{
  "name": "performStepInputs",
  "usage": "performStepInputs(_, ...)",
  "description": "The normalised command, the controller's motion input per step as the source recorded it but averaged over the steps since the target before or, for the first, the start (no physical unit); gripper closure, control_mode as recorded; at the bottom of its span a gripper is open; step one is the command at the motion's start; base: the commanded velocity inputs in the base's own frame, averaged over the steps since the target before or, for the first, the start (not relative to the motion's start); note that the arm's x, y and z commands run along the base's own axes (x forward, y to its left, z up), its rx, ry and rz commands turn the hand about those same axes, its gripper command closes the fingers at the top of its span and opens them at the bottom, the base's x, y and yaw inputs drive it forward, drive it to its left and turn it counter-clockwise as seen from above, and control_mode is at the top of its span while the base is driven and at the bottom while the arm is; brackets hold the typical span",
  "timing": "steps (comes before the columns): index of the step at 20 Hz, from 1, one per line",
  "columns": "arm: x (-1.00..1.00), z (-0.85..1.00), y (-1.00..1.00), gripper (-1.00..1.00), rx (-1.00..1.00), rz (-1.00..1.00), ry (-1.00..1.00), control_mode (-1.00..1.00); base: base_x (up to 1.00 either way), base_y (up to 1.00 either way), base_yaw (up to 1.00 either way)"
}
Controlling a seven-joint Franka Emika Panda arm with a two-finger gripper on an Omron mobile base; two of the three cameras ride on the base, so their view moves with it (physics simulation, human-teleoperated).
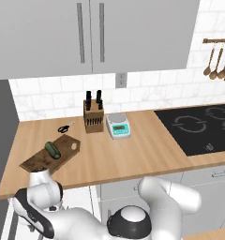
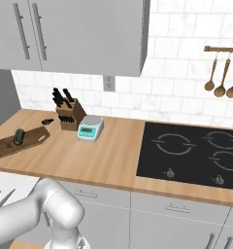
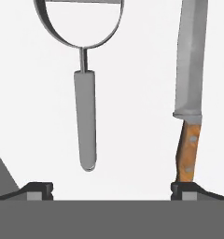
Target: Place the appropriate cutting tool for cutting the cucumber skin on the cutting board.
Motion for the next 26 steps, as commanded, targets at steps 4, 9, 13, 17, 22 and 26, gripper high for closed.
performStepInputs(4,0.04,-0.12,0.02,-1.0,0.0,0.0,-0.04,-1.0,0.0,0.0,0.0)
performStepInputs(9,0.07,-0.17,0.11,-1.0,0.0,0.0,-0.01,-1.0,0.0,0.0,0.0)
performStepInputs(13,0.14,-0.16,0.2,-1.0,0.0,0.0,-0.01,-1.0,0.0,0.0,0.0)
performStepInputs(17,0.15,-0.19,0.16,-1.0,-0.01,0.0,0.0,-1.0,0.0,0.0,0.0)
performStepInputs(22,0.19,-0.29,0.06,-1.0,-0.01,0.0,0.0,-1.0,0.0,0.0,0.0)
performStepInputs(26,0.18,-0.32,0.05,-1.0,-0.01,0.0,0.0,-1.0,0.0,0.0,0.0)
